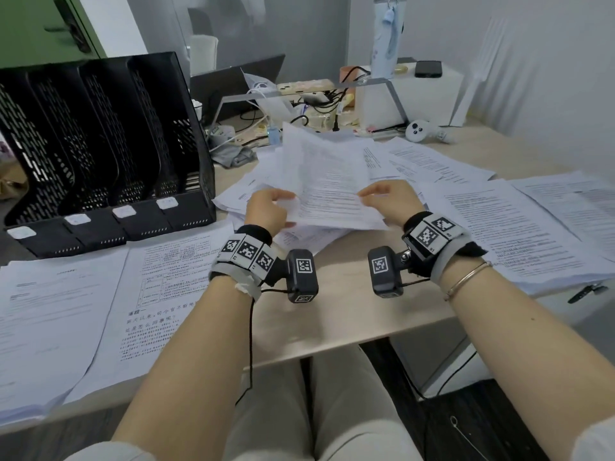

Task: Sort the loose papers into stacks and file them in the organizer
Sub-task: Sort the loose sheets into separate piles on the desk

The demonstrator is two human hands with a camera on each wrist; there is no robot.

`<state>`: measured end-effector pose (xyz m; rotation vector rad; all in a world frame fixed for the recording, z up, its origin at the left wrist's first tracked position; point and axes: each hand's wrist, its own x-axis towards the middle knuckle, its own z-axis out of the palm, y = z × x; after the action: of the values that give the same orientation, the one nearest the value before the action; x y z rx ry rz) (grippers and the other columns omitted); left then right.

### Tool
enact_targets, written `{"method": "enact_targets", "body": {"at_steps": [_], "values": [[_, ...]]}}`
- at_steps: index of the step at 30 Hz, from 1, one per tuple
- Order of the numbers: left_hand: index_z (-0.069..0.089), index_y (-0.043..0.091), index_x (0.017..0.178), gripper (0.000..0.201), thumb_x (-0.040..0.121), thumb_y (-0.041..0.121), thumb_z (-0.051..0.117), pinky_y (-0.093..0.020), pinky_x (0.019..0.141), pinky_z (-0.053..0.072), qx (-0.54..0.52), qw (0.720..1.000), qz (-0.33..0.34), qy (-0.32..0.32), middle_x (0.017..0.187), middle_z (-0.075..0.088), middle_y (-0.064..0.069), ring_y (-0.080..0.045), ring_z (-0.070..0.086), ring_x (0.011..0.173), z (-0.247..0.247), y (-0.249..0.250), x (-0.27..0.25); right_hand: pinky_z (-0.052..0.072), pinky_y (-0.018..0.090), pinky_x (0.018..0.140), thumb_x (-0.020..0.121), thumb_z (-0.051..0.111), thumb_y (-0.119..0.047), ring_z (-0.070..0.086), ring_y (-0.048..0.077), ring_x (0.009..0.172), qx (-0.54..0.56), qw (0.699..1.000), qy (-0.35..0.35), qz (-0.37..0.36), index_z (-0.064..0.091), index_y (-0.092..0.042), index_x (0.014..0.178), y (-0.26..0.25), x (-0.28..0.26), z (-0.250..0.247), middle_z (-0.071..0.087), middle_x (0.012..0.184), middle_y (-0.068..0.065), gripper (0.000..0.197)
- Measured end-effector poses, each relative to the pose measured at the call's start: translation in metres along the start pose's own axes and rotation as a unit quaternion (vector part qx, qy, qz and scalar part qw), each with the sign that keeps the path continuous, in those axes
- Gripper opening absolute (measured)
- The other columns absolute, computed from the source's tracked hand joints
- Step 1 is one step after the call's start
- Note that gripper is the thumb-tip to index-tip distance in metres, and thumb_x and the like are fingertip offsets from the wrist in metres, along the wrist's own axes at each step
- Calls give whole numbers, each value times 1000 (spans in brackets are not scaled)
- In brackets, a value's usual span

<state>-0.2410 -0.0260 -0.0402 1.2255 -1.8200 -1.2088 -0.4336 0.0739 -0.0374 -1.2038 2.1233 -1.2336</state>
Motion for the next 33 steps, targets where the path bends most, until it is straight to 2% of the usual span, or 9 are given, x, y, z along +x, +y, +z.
{"method": "enact_targets", "body": {"at_steps": [4,10,13,15,20,23,27,30,33], "values": [[59,7,115,53,81,-22,31,-23,66,58,-77,992,51,91,126,52,-11,-18,57,94,-11,-3,0,39,23,86,84,59,-4,53,13,110,24,999,19,22,68,-13,108,-3,4,-5,60,110,3,27],[59,13,115,52,82,-17,31,-31,86,53,-69,982,101,147,124,56,-1,-14,60,87,-21,-4,-3,57,23,70,84,51,9,58,14,78,139,989,39,2,68,-11,104,-16,0,0,55,103,6,33],[58,10,118,52,83,-17,31,-6,69,46,-70,979,111,155,120,55,2,7,53,71,-25,1,-7,56,17,60,83,46,15,60,15,82,156,986,50,-22,68,-7,104,-20,-2,0,56,107,8,38],[58,10,119,53,82,-17,31,-4,61,43,-75,977,120,158,122,54,1,4,49,68,-25,3,-10,57,17,59,84,44,16,60,18,87,155,986,61,-28,69,-8,102,-19,-2,1,57,108,8,39],[59,13,116,47,82,-12,38,-4,67,43,-59,980,137,133,122,55,0,8,53,75,-25,14,-18,55,21,67,78,37,18,58,19,90,128,986,96,-45,69,-18,91,-9,-2,0,62,111,6,50],[62,17,113,44,83,-9,42,-12,92,38,23,986,159,54,126,56,-1,-12,54,113,-14,20,-26,46,20,66,73,33,17,53,13,72,112,985,127,-37,70,-17,92,-4,-4,-2,63,112,6,54],[60,10,121,43,87,-8,41,-7,93,30,80,981,169,48,129,56,-3,-18,50,121,5,15,-42,44,23,90,73,30,16,51,12,100,117,980,163,3,71,-11,97,-1,-8,-3,61,112,3,54],[56,8,126,45,88,-9,41,-3,93,22,90,978,177,64,132,54,-4,-15,44,126,12,11,-55,46,28,95,75,29,14,54,15,101,111,980,163,28,71,-12,95,0,-9,-1,61,108,3,53],[49,9,133,51,86,-10,42,-9,101,24,90,977,192,33,137,50,-4,-18,43,128,11,8,-67,47,28,95,75,30,14,55,17,103,110,981,155,36,71,-13,95,0,-11,3,63,111,6,53]]}}
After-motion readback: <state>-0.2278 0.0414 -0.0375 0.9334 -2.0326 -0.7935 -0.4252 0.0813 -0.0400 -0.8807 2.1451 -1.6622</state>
